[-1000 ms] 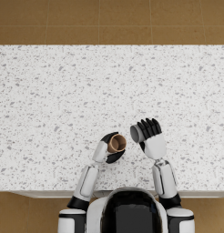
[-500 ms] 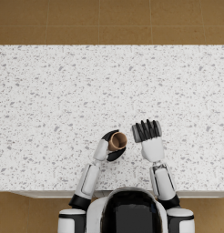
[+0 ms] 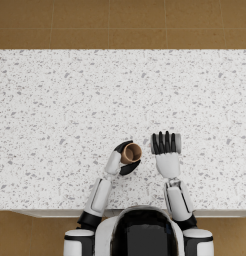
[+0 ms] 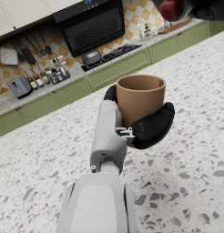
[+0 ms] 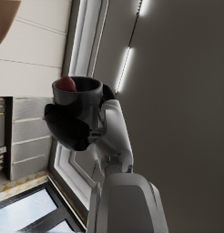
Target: Pick up two cups and pour the berry on the right into the cup on the left
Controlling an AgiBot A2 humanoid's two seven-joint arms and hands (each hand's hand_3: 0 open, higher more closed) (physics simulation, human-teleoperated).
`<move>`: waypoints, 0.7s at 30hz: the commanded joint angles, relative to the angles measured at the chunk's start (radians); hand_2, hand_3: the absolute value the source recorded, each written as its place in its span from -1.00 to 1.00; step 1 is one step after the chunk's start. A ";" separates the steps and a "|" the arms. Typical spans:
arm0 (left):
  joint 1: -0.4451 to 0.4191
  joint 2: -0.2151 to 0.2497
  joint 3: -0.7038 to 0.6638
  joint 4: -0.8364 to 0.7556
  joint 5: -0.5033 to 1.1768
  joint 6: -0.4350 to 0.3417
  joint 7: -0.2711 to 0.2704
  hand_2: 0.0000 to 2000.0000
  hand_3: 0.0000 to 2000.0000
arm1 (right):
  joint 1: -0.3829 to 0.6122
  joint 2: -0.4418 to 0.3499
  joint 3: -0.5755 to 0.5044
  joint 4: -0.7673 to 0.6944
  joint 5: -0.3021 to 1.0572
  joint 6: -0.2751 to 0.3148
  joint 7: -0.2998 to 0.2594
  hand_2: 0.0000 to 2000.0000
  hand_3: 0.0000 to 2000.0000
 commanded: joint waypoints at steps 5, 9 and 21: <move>0.032 0.019 -0.004 0.025 0.000 -0.006 0.000 1.00 0.28 | 0.000 0.000 0.000 0.000 0.024 -0.001 0.000 1.00 0.28; 0.028 0.019 -0.008 0.017 0.000 -0.005 0.001 1.00 0.28 | 0.016 -0.023 0.032 0.009 0.028 -0.002 0.001 1.00 0.28; 0.017 0.015 -0.007 0.025 0.000 -0.004 0.001 1.00 0.28 | 0.004 -0.018 0.033 0.000 0.029 -0.002 -0.001 1.00 0.28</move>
